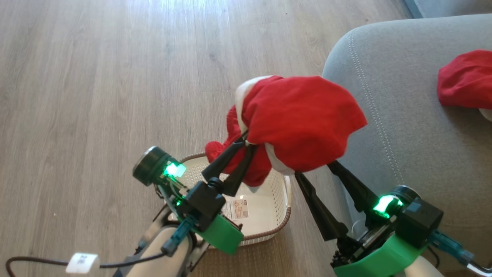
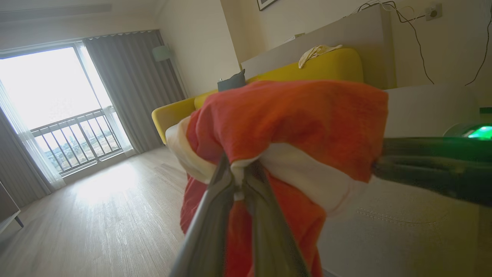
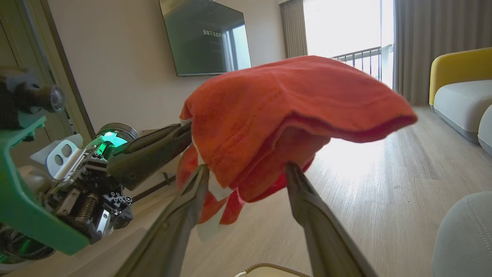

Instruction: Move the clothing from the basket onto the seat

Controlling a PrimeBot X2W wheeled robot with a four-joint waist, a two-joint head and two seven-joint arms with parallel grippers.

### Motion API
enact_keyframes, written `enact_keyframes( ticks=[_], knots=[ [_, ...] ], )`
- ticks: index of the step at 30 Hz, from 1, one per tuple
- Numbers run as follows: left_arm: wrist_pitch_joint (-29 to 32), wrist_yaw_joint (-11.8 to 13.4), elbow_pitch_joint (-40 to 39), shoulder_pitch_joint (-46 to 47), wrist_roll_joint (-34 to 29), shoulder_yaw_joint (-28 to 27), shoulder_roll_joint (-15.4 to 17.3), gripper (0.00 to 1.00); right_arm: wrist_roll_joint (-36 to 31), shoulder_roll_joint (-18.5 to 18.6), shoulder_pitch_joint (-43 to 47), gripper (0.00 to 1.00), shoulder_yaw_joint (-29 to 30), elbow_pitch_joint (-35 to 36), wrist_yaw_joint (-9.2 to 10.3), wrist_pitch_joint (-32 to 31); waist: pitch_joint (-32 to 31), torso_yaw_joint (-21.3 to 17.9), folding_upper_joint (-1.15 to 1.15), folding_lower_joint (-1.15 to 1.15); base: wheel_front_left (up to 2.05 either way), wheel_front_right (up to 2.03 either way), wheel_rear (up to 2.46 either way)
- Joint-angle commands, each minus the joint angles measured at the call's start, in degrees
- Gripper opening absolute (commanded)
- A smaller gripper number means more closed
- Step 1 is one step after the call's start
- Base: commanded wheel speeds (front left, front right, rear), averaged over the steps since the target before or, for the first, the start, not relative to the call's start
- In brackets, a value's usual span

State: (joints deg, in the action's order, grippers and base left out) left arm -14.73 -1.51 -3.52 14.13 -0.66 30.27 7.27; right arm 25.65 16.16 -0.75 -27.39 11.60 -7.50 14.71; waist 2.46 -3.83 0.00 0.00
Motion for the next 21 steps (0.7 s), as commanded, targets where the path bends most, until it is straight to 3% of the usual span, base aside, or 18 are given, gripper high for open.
enact_keyframes(
  ticks=[1, 17, 21],
  knots=[
    [-0.3, 0.3, -2.2, 3.7, -0.6, -0.9, 0.6, 0.00, 0.0, 0.3, -2.4, 1.00, -0.6, 1.8, 0.01, 0.3, 0.1, 0.3, 0.00, 0.00, 0.00, 0.00, 0.00],
    [-0.3, 1.2, -2.8, 4.9, -1.6, 8.3, 2.5, 0.00, -0.6, -0.8, -3.5, 1.00, 0.1, 0.0, 0.01, 0.3, 0.2, 1.5, 0.00, 0.00, 0.00, 0.00, 0.00],
    [-0.3, 1.7, -2.4, 5.2, -1.2, 10.4, 2.7, 0.00, -3.4, -1.0, -3.8, 1.00, -0.2, -0.8, 0.01, 0.3, 0.0, 1.6, 0.00, 0.00, 0.00, 0.00, 0.00]
  ],
)
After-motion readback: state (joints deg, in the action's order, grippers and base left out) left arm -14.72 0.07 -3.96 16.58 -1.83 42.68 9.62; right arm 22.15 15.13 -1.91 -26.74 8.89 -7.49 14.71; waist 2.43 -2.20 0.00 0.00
